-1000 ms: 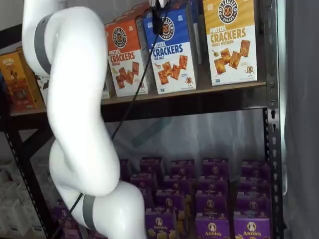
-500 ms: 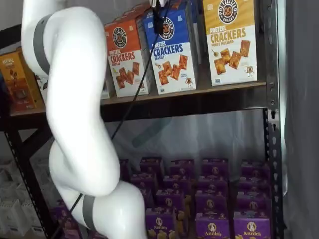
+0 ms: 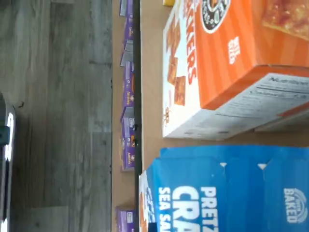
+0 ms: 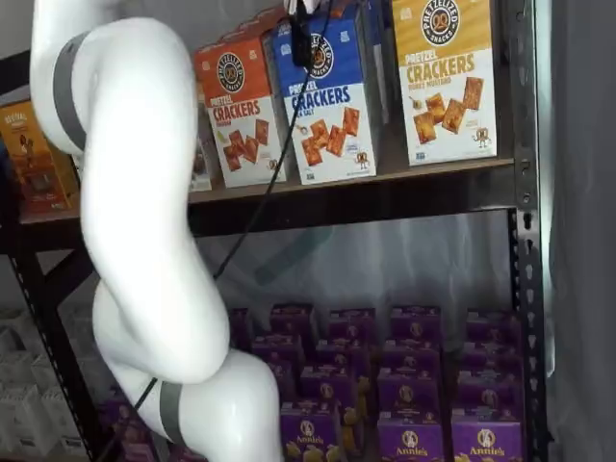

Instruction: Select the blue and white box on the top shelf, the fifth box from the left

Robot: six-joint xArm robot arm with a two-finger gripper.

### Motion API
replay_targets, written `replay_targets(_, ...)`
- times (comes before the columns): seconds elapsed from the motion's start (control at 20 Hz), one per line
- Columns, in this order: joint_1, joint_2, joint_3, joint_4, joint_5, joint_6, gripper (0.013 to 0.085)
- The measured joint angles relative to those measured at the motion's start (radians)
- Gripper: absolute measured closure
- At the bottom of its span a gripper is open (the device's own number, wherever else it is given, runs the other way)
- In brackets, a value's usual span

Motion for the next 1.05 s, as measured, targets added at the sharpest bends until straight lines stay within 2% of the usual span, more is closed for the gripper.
replay_targets(0.3,-0.003,-0.052,0.032,-0.005,0.052,0.002,0.0410)
replay_targets(0.6,-0.013,-0.133,0.103,-0.018,0.104,-0.009,0.0410)
replay_targets(1.05,-0.056,-0.258,0.223,-0.035,0.163,-0.054,0.0410)
